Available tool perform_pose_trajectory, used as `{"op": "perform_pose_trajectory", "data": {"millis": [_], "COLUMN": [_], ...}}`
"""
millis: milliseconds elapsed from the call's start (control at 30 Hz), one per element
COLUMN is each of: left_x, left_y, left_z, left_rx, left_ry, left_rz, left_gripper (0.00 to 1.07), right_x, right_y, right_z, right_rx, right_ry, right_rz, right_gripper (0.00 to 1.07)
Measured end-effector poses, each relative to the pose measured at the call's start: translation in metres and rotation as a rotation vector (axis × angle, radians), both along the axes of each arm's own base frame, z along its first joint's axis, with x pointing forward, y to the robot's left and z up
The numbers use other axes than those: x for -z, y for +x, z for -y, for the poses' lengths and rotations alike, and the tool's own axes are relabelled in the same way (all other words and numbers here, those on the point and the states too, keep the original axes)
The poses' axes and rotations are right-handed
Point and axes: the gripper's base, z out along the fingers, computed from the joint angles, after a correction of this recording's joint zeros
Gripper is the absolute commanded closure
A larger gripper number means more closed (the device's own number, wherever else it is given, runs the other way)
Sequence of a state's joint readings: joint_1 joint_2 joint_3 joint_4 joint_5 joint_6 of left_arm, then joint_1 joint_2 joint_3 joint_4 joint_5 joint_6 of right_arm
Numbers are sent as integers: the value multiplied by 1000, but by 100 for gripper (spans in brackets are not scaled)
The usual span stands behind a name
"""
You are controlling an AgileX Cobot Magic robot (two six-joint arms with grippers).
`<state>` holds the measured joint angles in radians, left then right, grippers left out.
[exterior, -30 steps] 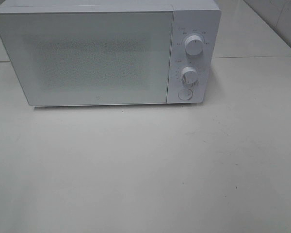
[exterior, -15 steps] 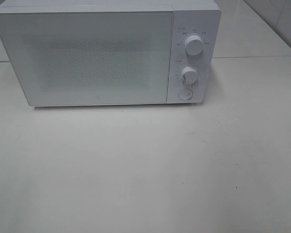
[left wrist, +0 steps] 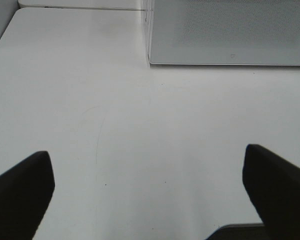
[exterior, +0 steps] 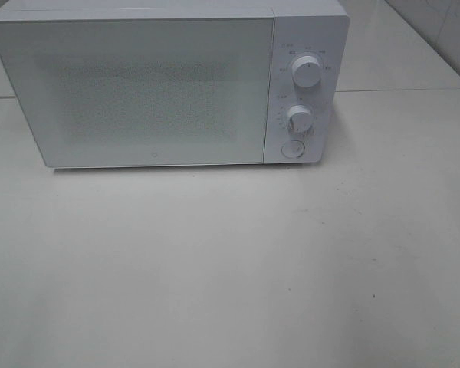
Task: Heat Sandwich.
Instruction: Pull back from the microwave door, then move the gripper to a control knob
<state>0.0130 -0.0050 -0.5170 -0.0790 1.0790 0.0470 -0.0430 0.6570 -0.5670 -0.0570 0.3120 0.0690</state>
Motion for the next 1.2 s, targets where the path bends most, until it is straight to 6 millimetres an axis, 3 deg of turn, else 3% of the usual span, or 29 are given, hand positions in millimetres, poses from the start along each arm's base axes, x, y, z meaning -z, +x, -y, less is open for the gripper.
{"op": "perform_pose_trajectory", "data": {"millis": [233, 567, 700, 767, 833, 933, 1200], "left_x": [0, 0, 0, 0, 0, 0, 0], "left_y": [0, 0, 0, 0, 0, 0, 0], "left_z": [0, 0, 0, 0, 0, 0, 0], "left_rx": [0, 0, 0, 0, 0, 0, 0], "left_ry": [0, 0, 0, 0, 0, 0, 0], "left_rz": [0, 0, 0, 0, 0, 0, 0], "left_gripper": [10, 10, 10, 10, 10, 10, 10], "right_x": [7, 36, 55, 76, 79, 100, 120], "right_y": [30, 79, 85, 87, 88, 93, 104], "right_z": [1, 1, 0, -5, -7, -21, -49], "right_rx": [-8, -25, -31, -39, -45, -82, -78], "right_ry": [3, 5, 14, 36, 35, 0, -100], "right_rz": [26, 65, 85, 81, 92, 99, 161], "right_gripper": [31, 31, 31, 31, 31, 31, 31]}}
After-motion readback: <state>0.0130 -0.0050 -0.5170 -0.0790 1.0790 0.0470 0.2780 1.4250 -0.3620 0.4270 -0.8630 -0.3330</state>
